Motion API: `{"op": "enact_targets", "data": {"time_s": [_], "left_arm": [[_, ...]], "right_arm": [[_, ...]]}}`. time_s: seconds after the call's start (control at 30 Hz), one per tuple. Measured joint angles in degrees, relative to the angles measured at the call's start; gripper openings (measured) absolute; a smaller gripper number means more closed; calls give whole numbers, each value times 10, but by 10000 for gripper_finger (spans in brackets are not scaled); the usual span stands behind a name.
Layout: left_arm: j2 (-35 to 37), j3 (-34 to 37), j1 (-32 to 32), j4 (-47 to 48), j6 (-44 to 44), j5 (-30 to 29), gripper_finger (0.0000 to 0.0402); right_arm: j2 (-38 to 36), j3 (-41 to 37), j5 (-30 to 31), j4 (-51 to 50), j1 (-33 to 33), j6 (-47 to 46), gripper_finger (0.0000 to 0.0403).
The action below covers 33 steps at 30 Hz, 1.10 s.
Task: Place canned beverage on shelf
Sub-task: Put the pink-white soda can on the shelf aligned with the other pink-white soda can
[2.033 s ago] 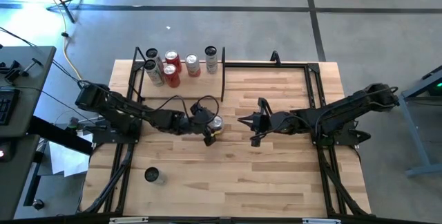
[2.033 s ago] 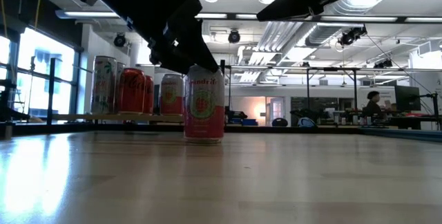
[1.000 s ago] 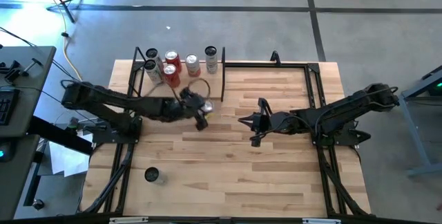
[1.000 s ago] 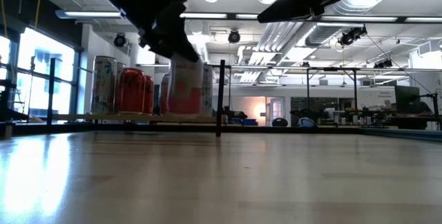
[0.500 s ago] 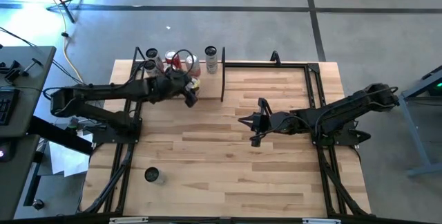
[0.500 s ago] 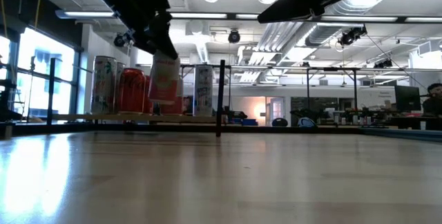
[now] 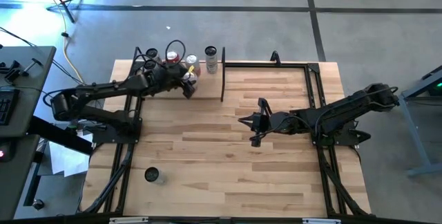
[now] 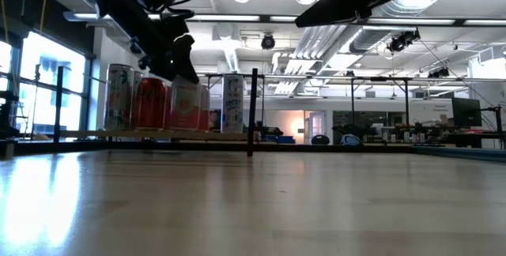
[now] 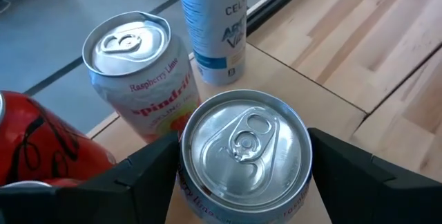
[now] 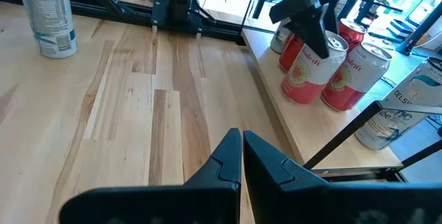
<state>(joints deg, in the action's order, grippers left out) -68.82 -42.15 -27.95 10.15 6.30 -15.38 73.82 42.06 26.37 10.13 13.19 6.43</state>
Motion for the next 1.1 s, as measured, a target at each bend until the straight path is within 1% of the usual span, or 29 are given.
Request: {"op": "enact_targets", "data": {"time_s": [0.1,0.27,0.53,0.7,0.8,1.1], "left_arm": [[-1,2,-9,-8,-5,6,277],[-1,2,-17,-9,-5,33,282],[-1,2,-17,-10,-12,33,285],[-1,2,-17,-10,-35,31,286],[-1,2,-17,-11,-36,48,288],[-1,2,-17,-11,-45,52,318]], "right_arm": [[0,0,0,0,0,0,0],[0,0,0,0,0,0,0],[0,0,0,0,0,0,0],[0,0,0,0,0,0,0],[0,0,0,0,0,0,0],[0,0,0,0,0,0,0]]}}
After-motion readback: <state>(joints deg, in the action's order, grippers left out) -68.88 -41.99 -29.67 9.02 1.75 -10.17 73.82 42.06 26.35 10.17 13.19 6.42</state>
